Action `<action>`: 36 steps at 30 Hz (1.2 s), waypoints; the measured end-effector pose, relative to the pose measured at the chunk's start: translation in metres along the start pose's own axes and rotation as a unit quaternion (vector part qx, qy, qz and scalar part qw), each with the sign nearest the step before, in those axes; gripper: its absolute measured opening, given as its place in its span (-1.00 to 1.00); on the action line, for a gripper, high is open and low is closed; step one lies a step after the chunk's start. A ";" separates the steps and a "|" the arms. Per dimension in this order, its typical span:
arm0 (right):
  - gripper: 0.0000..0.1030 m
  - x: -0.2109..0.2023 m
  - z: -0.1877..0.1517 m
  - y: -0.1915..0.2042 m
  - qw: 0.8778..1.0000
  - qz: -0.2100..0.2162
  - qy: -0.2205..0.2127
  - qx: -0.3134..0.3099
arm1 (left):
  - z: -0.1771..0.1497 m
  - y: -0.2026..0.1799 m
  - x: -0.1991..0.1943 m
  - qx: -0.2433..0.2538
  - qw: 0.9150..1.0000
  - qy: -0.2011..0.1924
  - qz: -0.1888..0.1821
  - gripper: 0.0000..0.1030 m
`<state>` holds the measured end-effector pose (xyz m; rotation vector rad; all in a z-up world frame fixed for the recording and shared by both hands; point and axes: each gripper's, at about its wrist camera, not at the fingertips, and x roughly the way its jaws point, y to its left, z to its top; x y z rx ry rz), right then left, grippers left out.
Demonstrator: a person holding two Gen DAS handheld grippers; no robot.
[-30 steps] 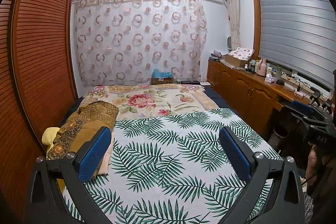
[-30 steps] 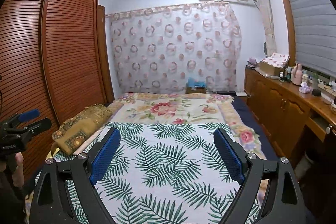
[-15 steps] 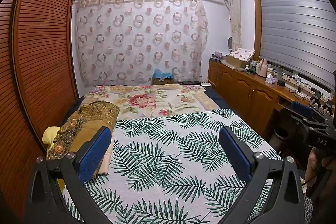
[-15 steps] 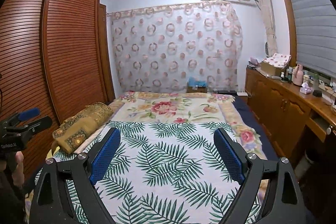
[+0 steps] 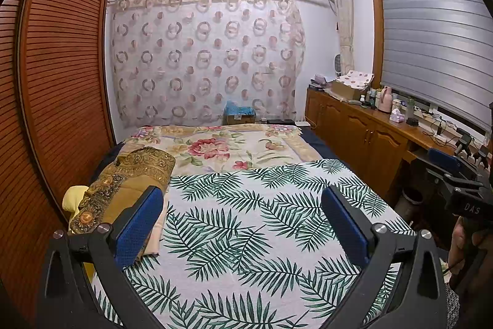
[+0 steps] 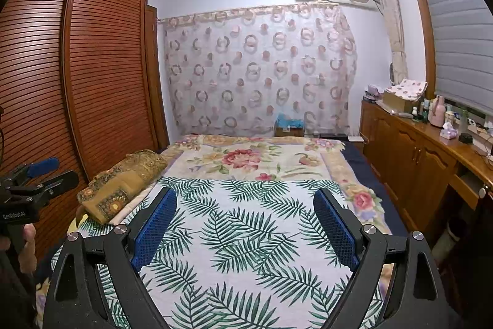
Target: Fold small clothes
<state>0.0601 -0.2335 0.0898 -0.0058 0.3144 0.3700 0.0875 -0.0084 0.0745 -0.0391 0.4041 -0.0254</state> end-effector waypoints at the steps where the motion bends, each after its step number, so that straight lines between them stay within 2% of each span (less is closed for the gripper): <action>1: 0.78 0.000 0.000 -0.001 1.000 0.000 0.000 0.000 | 0.000 0.000 0.000 0.000 1.000 0.000 0.000 0.99; 36: 0.77 0.001 0.001 -0.010 1.000 0.004 0.001 -0.003 | 0.000 0.001 0.000 0.001 1.000 0.000 0.000 0.99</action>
